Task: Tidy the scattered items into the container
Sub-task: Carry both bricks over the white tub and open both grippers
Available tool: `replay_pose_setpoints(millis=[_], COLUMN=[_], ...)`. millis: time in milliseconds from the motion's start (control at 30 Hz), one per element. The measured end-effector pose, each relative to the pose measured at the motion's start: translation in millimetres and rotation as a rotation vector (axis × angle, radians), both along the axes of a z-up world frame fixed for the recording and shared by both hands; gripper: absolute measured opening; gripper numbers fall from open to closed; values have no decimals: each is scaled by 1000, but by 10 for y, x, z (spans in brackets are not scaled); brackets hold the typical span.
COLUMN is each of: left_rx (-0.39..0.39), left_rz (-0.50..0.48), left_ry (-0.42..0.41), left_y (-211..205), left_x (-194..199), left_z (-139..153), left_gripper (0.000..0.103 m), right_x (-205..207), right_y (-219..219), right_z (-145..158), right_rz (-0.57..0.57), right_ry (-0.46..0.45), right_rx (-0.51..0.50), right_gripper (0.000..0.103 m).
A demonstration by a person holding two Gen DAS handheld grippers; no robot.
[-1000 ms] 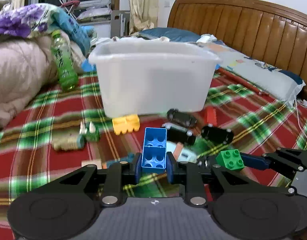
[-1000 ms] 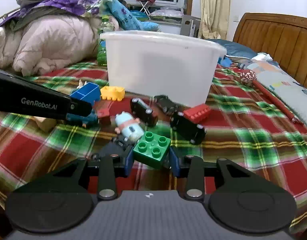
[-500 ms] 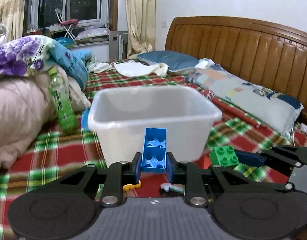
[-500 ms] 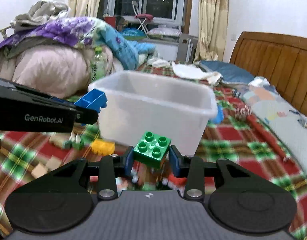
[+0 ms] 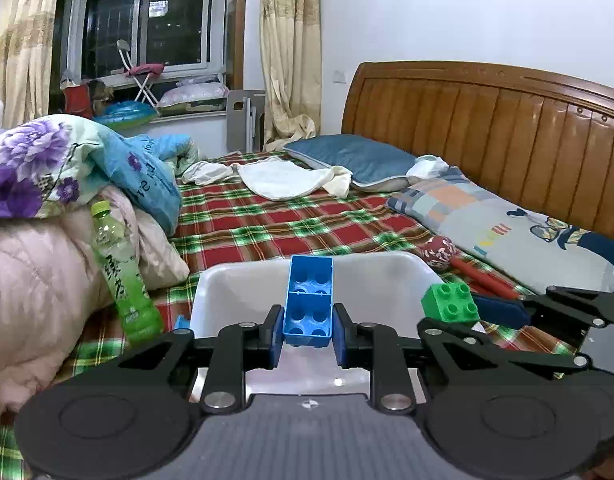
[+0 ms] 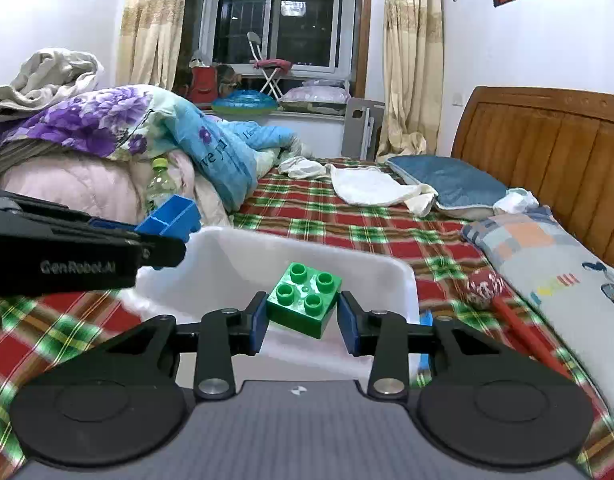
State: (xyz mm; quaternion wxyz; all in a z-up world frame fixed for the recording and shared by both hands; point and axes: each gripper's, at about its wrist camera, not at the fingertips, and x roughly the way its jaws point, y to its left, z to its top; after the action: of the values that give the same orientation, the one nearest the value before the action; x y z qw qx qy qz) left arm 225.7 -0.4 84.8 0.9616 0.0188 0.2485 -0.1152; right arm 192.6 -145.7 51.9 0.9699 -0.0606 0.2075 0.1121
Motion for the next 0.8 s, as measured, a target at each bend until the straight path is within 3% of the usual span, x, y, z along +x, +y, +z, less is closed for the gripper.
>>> replay_pose_setpoints(millis=[333,667,800], left_rx=[10,27,29], left_rz=[18,10,27], left_ry=[104,153,149], left_y=[-49,-87,-67], left_x=[610,844,837], left_z=[-369,-701,-723], left_gripper=[28,29,41], right_x=[548,837,826], right_y=[-17,-131,-131], right_z=[-220,-525,-544], right_rz=[-28,-45,-48], right_ry=[87,203,200], right_rx=[2,37,24], right_gripper=[41,43,52])
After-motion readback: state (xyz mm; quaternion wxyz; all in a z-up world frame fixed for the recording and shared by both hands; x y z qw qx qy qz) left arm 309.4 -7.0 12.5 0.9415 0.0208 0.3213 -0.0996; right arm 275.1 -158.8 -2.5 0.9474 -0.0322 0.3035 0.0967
